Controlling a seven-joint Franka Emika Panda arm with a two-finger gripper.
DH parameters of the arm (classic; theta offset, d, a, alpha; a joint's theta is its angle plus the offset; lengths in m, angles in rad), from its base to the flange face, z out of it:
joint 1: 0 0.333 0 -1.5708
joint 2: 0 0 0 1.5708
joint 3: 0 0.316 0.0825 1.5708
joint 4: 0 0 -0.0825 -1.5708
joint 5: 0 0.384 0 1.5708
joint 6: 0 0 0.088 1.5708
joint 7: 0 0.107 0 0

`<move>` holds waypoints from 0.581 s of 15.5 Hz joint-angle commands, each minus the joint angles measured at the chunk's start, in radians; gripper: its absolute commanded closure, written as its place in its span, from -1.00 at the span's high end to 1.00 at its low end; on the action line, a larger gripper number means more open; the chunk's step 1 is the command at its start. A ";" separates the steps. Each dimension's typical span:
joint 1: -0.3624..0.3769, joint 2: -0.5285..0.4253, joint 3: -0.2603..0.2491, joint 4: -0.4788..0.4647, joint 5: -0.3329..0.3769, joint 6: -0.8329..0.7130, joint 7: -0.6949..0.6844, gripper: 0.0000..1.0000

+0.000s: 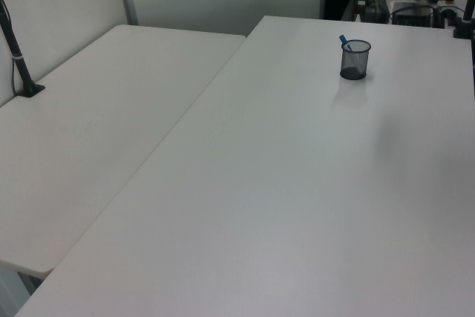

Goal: Remove the marker
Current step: 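Move the open gripper over the black mesh cup and lower onto the marker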

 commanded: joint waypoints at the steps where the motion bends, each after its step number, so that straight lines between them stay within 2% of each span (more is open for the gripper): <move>1: -0.026 0.014 -0.008 -0.040 -0.108 0.072 -0.034 1.00; 2: -0.043 0.020 -0.012 -0.048 -0.108 0.106 -0.031 1.00; 5: -0.075 0.049 -0.071 -0.071 -0.113 0.220 -0.023 1.00; 7: -0.098 0.058 -0.075 -0.124 -0.113 0.345 -0.021 1.00; 9: -0.103 0.094 -0.104 -0.155 -0.110 0.480 -0.021 1.00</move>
